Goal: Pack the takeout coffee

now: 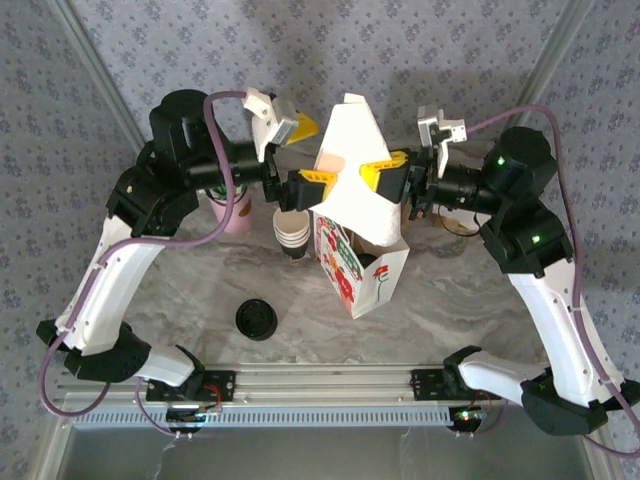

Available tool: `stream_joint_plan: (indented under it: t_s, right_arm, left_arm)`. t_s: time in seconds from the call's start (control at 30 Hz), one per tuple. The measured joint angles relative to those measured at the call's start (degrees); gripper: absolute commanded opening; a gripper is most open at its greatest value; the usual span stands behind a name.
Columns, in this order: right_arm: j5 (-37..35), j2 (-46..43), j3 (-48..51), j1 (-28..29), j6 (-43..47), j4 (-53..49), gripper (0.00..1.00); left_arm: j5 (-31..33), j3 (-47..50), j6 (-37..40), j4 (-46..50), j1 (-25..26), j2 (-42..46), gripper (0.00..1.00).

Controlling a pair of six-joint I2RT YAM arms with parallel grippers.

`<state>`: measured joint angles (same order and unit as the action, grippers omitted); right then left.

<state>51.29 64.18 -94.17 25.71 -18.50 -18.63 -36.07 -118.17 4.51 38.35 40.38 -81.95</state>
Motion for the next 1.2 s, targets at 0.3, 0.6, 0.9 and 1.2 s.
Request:
stream_joint_plan:
  t_s: [0.3, 0.6, 0.9, 1.2]
  right_arm:
    - [2.54, 0.83, -0.28, -1.01, -1.68, 0.02, 0.00]
    - [1.20, 0.90, -0.28, -1.11, -1.68, 0.07, 0.00]
    - [0.15, 1.22, -0.28, -1.11, -1.70, 0.00, 0.26]
    - [3.67, 4.07, -6.88, -4.17, 2.23, -4.31, 0.57]
  left_arm:
    - [-9.46, -0.94, -4.15, -1.14, 0.00, -2.10, 0.73]
    - [-11.30, -0.92, -7.17, -2.05, 0.00, -2.56, 0.18]
    - [-10.40, -0.92, -8.28, -2.16, 0.00, -2.56, 0.00]
    - [-11.26, -0.92, -8.26, -0.61, 0.00, -2.71, 0.00]
